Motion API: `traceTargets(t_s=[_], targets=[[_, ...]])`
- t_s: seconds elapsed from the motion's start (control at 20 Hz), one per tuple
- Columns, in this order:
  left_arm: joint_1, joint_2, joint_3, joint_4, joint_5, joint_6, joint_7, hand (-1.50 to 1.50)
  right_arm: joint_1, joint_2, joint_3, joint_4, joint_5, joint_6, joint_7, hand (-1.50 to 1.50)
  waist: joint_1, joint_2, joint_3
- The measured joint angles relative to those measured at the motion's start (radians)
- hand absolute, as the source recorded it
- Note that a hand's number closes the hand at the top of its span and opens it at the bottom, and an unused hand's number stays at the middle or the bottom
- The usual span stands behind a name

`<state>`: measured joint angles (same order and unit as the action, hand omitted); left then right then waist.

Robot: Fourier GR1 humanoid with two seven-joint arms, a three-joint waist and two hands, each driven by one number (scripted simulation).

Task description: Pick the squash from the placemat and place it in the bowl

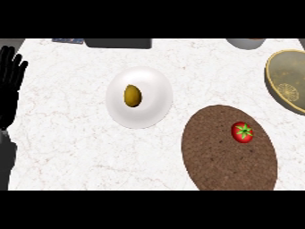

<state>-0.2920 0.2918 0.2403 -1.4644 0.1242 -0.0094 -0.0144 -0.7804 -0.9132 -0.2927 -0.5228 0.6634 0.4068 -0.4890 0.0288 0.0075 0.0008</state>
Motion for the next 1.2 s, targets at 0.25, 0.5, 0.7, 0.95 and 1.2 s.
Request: traceTargets(t_s=[0.25,0.5,0.7,0.95,1.2], targets=[[-0.009,-0.004,-0.007,-0.008,-0.003,0.003,0.011,0.00,-0.031,0.073,0.017,0.095,0.051,-0.121,0.073,-1.50,0.003,0.003,0.001],[0.002,-0.010,-0.012,-0.015,-0.007,0.003,0.002,0.00,-0.045,0.119,-0.027,0.214,0.026,-0.155,0.090,-1.50,0.008,0.006,0.002],[-0.005,-0.017,-0.019,-0.015,-0.013,0.009,0.004,0.00,-0.071,0.158,-0.093,0.268,-0.039,-0.154,0.073,-1.50,0.011,0.008,0.003],[0.007,-0.019,-0.019,-0.031,-0.015,0.013,0.009,0.00,-0.058,0.164,-0.202,0.293,-0.139,-0.225,0.006,-1.50,0.011,0.009,0.004],[0.000,-0.018,-0.017,-0.036,-0.008,0.010,0.014,0.00,-0.055,0.104,-0.306,0.316,-0.227,-0.271,-0.011,-1.50,0.013,0.013,0.004]])
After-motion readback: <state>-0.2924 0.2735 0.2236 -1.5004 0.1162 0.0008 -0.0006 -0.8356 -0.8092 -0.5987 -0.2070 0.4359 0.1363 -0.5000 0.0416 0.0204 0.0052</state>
